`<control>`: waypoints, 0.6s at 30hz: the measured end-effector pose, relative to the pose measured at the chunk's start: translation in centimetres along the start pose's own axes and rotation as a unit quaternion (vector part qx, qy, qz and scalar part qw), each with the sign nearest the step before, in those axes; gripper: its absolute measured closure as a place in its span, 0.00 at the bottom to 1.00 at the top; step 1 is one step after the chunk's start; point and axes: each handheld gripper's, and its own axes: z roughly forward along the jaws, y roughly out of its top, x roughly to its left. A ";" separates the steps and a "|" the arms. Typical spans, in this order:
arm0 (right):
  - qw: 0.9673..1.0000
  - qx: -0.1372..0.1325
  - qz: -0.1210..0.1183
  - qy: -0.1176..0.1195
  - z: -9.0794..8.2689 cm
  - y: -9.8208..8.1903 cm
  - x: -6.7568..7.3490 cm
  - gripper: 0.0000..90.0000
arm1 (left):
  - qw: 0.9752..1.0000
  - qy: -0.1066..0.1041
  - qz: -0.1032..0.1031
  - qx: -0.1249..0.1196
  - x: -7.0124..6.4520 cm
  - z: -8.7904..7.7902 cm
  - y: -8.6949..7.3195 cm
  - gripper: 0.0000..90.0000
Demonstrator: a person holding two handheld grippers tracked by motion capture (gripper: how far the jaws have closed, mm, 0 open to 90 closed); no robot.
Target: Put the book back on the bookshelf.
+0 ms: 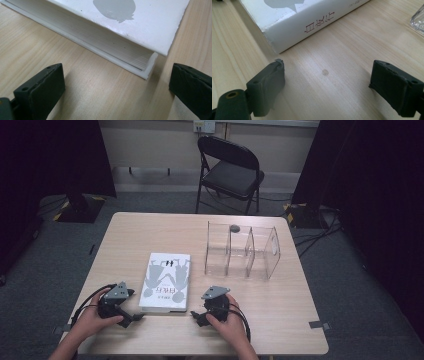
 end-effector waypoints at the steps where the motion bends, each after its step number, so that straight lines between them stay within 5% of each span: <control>1: 1.000 0.000 0.004 -0.004 0.0 0.0 0.1 0.13 | 1.000 0.000 -0.002 -0.001 -0.1 0.0 0.0 0.00; 9: 1.000 0.001 -0.010 0.011 0.6 0.5 0.6 0.12 | 1.000 -0.002 -0.001 0.007 -0.9 -0.1 0.4 0.04; 11: 1.000 0.001 -0.020 0.021 0.7 0.7 0.7 0.12 | 1.000 -0.012 0.006 -0.003 -1.2 -0.2 0.4 0.19; 18: 0.999 0.001 -0.025 0.026 0.8 0.7 0.9 0.12 | 1.000 -0.004 0.001 -0.002 -1.5 0.3 1.0 0.21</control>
